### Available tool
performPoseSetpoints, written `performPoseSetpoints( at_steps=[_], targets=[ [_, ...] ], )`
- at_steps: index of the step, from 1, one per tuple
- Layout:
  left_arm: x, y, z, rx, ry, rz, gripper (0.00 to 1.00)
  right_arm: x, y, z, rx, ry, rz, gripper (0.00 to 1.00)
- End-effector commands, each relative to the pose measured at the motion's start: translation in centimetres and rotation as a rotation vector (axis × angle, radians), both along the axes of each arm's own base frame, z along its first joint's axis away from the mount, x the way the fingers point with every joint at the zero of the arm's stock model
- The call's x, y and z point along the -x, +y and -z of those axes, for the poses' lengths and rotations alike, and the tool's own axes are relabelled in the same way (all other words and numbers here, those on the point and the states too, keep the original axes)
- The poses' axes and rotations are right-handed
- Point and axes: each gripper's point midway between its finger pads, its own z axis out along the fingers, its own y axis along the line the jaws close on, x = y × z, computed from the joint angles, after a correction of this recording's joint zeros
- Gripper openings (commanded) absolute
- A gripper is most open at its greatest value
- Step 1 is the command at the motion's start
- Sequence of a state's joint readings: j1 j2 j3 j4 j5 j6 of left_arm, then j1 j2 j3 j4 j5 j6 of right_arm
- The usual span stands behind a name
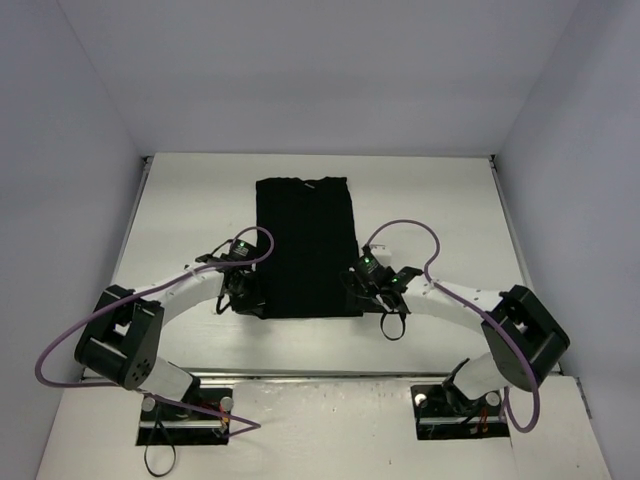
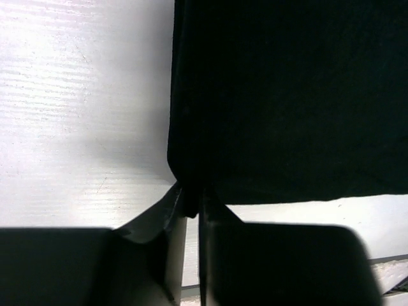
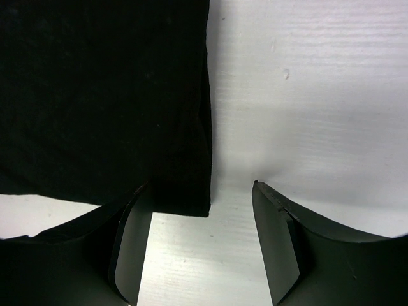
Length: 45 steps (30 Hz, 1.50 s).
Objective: Fold and stack the t-shirts
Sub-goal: Grab one side of the 2/3 rectangular tshirt with both arms
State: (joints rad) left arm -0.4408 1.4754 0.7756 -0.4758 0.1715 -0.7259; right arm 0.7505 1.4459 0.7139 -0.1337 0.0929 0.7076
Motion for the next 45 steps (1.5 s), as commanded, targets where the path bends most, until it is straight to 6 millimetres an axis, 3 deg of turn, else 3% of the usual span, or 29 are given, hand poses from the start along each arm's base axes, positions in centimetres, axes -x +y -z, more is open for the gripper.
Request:
performPoseSetpoints(
  at_steps=[1,5,9,13,18,24,29,33,35,39,45],
  targets=[
    [1.0,1.3,2.2,-0.054,0.032,-0.013,0.00,-0.3,1.2,0.6,-0.014,-0.002,0.017,0.60],
    [0.9,0.9,2.0,-0.030,0.028,-0.006,0.00,0.3,2.6,1.4,-0.010,0.025,0.004,0.60],
    [0.9,0.7,1.7,-0.017,0.025,-0.001,0.00,2.6,2.7,3.6,0.012,0.105,0.011,0.58],
    [0.8,0.4,1.5,-0.003,0.021,-0.001,0.00,5.0,1.5,4.8,0.059,0.151,0.019,0.57],
    [0.7,0.3,1.4,0.001,0.021,0.006,0.00,5.8,-1.3,4.6,0.149,0.148,0.043,0.53],
    [0.8,0.7,1.6,-0.011,0.032,0.016,0.00,6.3,-2.3,4.9,0.183,0.159,0.047,0.32],
    [0.4,1.5,0.9,-0.010,0.019,0.018,0.00,6.1,-3.1,4.3,0.202,0.138,0.043,0.01],
    [0.5,1.8,-1.0,-0.013,0.000,0.060,0.00,5.5,-3.1,2.6,0.207,0.112,0.010,0.00],
    [1.7,1.8,-2.0,0.004,0.035,0.085,0.00,5.6,-2.6,1.6,0.185,0.112,-0.021,0.00],
    [5.0,1.9,-5.1,0.057,0.039,0.116,0.00,7.6,-2.8,0.3,0.163,0.158,-0.057,0.00],
    [7.3,1.3,-10.1,0.130,0.002,0.099,0.00,9.2,-3.0,-3.4,0.123,0.173,-0.091,0.00]
  ],
)
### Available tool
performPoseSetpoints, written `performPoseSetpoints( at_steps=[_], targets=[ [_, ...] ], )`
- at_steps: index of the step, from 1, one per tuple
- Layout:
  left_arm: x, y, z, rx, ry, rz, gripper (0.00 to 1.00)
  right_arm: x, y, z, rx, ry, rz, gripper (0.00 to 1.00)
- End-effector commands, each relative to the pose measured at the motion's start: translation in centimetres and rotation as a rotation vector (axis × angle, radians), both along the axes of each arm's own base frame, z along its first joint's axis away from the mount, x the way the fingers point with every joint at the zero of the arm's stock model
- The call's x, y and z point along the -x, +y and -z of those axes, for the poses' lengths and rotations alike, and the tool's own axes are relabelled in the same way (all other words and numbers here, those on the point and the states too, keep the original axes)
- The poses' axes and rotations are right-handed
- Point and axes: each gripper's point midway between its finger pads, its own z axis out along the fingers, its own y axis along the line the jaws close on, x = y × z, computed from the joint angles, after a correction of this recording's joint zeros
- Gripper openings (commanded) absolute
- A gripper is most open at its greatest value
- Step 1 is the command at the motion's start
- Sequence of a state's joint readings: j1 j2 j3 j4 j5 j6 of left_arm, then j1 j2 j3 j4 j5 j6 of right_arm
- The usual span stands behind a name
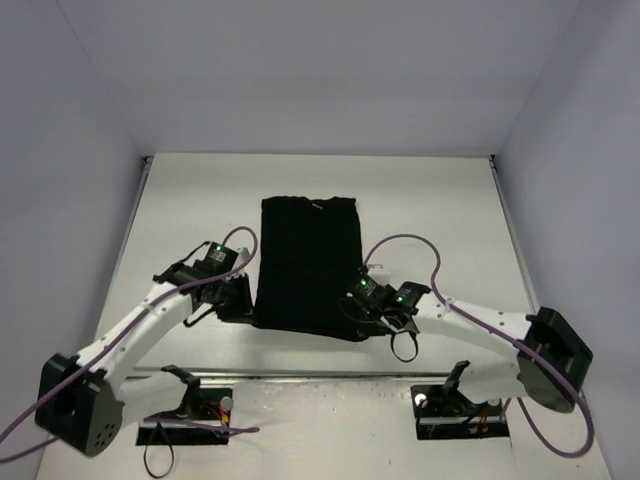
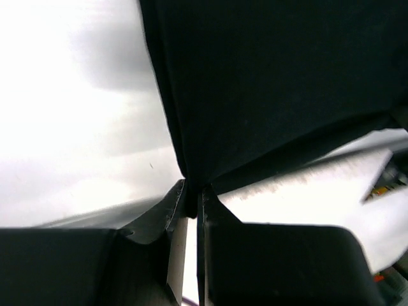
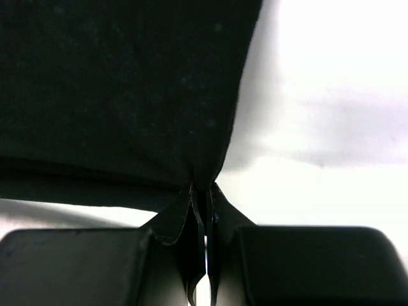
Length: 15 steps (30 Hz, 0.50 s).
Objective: Fold and stack the t-shirts
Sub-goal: Grab one side of the 2/3 rectangular tshirt with both arms, then fold the long partially folded tshirt into a neat square
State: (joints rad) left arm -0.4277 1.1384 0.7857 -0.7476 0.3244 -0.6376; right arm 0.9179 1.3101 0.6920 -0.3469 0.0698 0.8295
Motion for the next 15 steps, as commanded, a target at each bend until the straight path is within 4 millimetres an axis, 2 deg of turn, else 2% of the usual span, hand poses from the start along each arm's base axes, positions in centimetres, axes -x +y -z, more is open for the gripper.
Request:
performPoseSetpoints(
  at_steps=[1,3,5,7,9,13,14,15],
  targets=[
    [2.1,1.0,-3.9,-0.001,0.023,-0.022,0.00,2.1,-3.2,-3.0,0.108,0.059,-0.041,0.00],
    [1.7,0.8,-4.9,0.011,0.002,-0.027,0.00,1.7,-2.8,-3.9,0.106,0.054,-0.056,0.00],
    [-0.3,0.6,-7.3,0.022,-0.066,-0.041,0.00,-0.1,-1.8,-5.7,0.103,0.048,-0.096,0.00],
    [-2.4,0.8,-8.2,0.022,-0.084,-0.075,0.00,-1.9,-1.3,-7.0,0.090,0.038,-0.107,0.00],
    [-5.5,1.6,-9.5,0.038,-0.137,-0.130,0.00,-5.0,-1.2,-8.7,0.065,0.010,-0.098,0.00],
    [-10.6,2.7,-11.9,0.064,-0.231,-0.171,0.00,-9.9,-1.1,-11.6,0.042,-0.039,-0.104,0.00],
    [-11.5,2.8,-12.2,0.058,-0.243,-0.170,0.00,-11.0,-0.9,-11.7,0.047,-0.037,-0.109,0.00],
    [-12.3,2.7,-12.0,0.053,-0.234,-0.166,0.00,-12.3,-0.6,-12.8,0.036,-0.067,-0.116,0.00]
  ],
)
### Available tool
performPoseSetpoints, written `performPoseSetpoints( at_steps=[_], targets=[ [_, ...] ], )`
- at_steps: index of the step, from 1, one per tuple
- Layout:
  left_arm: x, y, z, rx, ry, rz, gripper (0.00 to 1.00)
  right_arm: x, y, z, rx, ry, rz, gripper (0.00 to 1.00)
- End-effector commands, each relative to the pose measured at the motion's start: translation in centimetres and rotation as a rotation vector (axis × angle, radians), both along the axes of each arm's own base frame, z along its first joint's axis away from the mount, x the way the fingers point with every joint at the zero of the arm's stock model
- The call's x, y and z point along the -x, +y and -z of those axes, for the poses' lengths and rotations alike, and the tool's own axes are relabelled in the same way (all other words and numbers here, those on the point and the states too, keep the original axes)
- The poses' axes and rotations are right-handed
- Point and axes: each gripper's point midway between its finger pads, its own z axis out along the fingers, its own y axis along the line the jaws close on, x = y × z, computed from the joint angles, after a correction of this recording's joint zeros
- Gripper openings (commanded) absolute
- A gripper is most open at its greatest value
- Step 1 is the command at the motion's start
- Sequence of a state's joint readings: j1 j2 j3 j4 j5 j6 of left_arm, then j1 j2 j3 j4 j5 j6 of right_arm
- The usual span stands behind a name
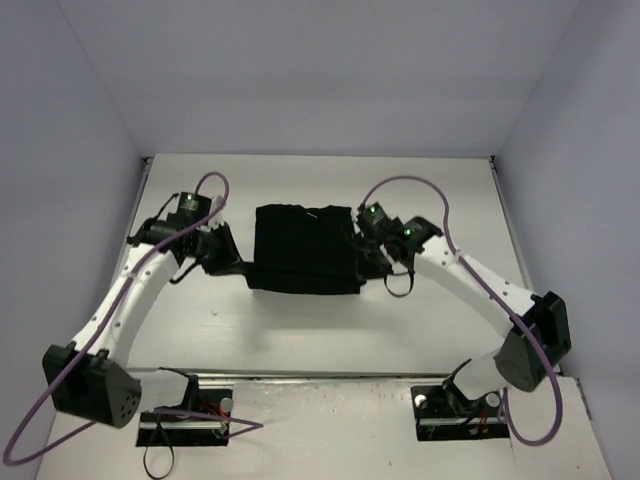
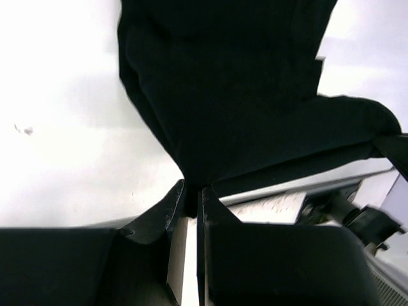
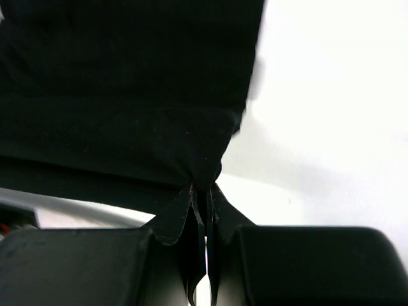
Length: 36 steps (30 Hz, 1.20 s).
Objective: Fold and stack the t-shirts
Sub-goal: Fold the long partially folded tshirt into a neat square
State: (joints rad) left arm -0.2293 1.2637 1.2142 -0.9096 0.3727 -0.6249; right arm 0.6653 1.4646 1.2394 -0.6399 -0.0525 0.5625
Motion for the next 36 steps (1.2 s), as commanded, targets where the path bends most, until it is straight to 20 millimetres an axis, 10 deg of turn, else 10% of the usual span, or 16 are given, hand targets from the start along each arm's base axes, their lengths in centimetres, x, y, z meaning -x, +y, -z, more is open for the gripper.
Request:
performPoseSetpoints(
  at_steps=[1,20,36],
  targets=[
    [-4.9,1.1,-2.8,-0.035,-0.139,-0.004,0.00,-2.8,-1.8,-1.0,0.104,0.002,-0.076,0.00],
    [-16.9,0.4,-3.1,-0.050,-0.195,-0.012,0.00,-14.8,-0.1,-1.5,0.042,-0.036,-0.085,0.03],
    [-21.1,0.7,1.2,-0.091,-0.137,-0.058,0.00,-20.4,0.9,1.4,0.021,-0.027,-0.059,0.03]
  ],
)
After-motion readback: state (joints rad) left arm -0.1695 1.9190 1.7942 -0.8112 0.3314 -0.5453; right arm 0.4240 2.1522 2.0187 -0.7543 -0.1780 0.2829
